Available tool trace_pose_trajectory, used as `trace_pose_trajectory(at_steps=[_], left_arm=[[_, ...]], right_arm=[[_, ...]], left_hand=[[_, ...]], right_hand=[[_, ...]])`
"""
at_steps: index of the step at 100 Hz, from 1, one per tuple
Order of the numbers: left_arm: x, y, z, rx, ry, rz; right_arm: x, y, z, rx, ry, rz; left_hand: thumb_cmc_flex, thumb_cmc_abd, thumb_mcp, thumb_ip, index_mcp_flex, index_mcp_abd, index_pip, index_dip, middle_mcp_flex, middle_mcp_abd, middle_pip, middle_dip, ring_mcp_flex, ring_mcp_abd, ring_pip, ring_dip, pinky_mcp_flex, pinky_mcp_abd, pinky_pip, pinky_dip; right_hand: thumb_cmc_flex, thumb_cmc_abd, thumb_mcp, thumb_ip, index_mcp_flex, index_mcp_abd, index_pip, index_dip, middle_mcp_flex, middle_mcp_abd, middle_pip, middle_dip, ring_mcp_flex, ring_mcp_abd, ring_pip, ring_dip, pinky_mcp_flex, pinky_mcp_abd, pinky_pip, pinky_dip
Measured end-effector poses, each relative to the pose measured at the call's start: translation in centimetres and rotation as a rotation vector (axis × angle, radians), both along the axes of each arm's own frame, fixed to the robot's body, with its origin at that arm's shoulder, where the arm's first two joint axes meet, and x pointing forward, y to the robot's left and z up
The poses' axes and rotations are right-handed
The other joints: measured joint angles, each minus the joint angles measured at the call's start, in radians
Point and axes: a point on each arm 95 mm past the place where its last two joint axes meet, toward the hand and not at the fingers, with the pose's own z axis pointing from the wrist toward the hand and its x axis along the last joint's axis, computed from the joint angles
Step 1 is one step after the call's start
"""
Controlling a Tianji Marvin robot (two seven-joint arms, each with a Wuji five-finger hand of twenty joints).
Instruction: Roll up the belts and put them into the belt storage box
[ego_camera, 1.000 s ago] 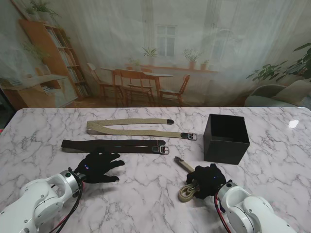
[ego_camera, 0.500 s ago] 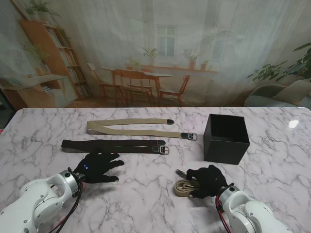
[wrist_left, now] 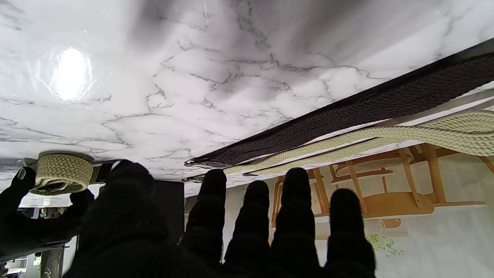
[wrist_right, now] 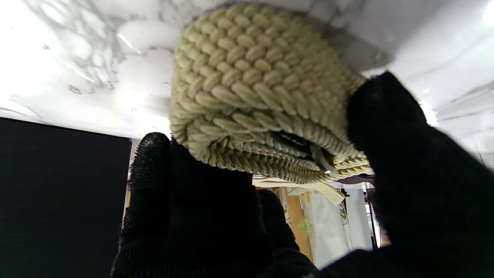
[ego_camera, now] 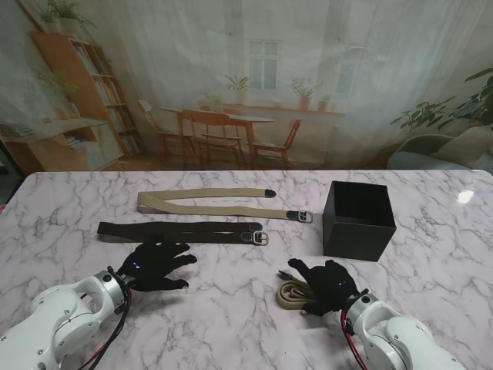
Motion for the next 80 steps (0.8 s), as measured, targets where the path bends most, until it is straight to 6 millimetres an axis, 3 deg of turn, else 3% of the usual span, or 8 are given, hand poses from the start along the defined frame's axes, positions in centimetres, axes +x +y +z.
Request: trace_pose_trajectory(at_steps=[8,29,41,47,53,63,68,80], left_arm=[[0.0,0.0,0.0,0.0,0.0,0.0],[0.0,0.0,-0.01,-0.002,0.0,0.001],[-0.02,0.0,-0.03,-0.002,0.001,0.002],[-0.02,0.0,-0.03,-0.002,0.001,0.002],[-0.02,0.0,-0.04,-0.002,0.001,0.002],[-0.03,0.0,-0.04,-0.002,0.001,0.002],[-0.03,0.01,-0.04,-0.002,0.001,0.002],[-0.03,0.0,-0.04,-0.002,0.001,0.002]], right_arm=[[0.01,0.01,-0.07,0.003,-0.006,-0.001],[0.14,0.22,-0.06,-0.001,-0.003,-0.03],[0.28,0.26,-0.09,-0.005,0.003,-0.052],[0.31,0.22,-0.18,-0.003,0.008,-0.066],[0.34,0.21,-0.21,-0.001,0.005,-0.071],[0.28,0.09,-0.41,0.01,-0.019,-0.078],[0.22,0.01,-0.49,0.019,-0.034,-0.08],[0.03,-0.1,-0.62,0.023,-0.037,-0.087]], left_hand=[[0.0,0.0,0.0,0.0,0.0,0.0,0.0,0.0,0.0,0.0,0.0,0.0,0.0,0.0,0.0,0.0,0.0,0.0,0.0,0.0],[0.0,0.011,0.0,0.0,0.0,0.0,0.0,0.0,0.0,0.0,0.0,0.0,0.0,0.0,0.0,0.0,0.0,0.0,0.0,0.0],[0.0,0.011,0.0,0.0,0.0,0.0,0.0,0.0,0.0,0.0,0.0,0.0,0.0,0.0,0.0,0.0,0.0,0.0,0.0,0.0],[0.0,0.011,0.0,0.0,0.0,0.0,0.0,0.0,0.0,0.0,0.0,0.0,0.0,0.0,0.0,0.0,0.0,0.0,0.0,0.0],[0.0,0.011,0.0,0.0,0.0,0.0,0.0,0.0,0.0,0.0,0.0,0.0,0.0,0.0,0.0,0.0,0.0,0.0,0.0,0.0],[0.0,0.011,0.0,0.0,0.0,0.0,0.0,0.0,0.0,-0.001,0.0,0.0,0.0,0.0,0.0,0.0,0.0,0.0,0.0,0.0],[0.0,0.011,0.0,0.0,0.0,0.0,0.0,0.0,0.0,-0.001,0.0,0.0,0.0,0.0,0.0,0.0,-0.001,0.0,0.0,0.0],[0.0,0.011,0.0,0.0,0.0,0.0,0.0,0.0,0.0,-0.001,0.0,0.0,0.0,0.0,0.0,0.0,-0.001,0.0,0.0,0.0]], right_hand=[[0.0,-0.013,0.001,0.0,0.004,0.024,0.02,0.0,0.0,0.0,0.014,-0.009,-0.012,0.0,0.0,-0.006,-0.003,-0.012,-0.013,-0.009],[0.0,-0.06,0.003,0.006,0.286,0.036,0.052,0.032,0.014,-0.001,0.047,-0.021,-0.013,-0.001,0.022,-0.007,0.024,-0.012,-0.045,-0.037],[-0.017,-0.061,0.003,0.05,0.409,0.032,0.055,0.075,0.044,-0.001,0.047,0.092,0.003,0.001,0.074,0.052,0.037,-0.005,-0.047,-0.052],[-0.039,-0.06,0.003,0.093,0.47,-0.016,0.077,0.112,0.064,-0.001,0.048,0.159,0.012,0.002,0.099,0.077,0.045,-0.002,-0.047,-0.056],[-0.052,-0.06,0.003,0.101,0.517,-0.043,0.104,0.151,0.085,-0.001,0.054,0.208,0.024,0.003,0.137,0.09,0.046,-0.002,-0.038,-0.057],[-0.053,-0.06,-0.012,0.055,0.52,-0.142,0.247,0.141,0.099,-0.005,0.071,0.281,0.029,0.004,0.213,0.135,0.027,0.001,-0.007,-0.051],[-0.064,-0.061,-0.022,0.048,0.52,-0.192,0.28,0.141,0.099,-0.012,0.082,0.312,0.021,0.003,0.262,0.155,-0.008,0.039,0.005,-0.032],[-0.073,-0.044,-0.035,0.048,0.567,-0.216,0.282,0.162,0.041,-0.028,0.147,0.4,-0.066,-0.015,0.355,0.182,-0.096,0.112,0.023,0.012]])
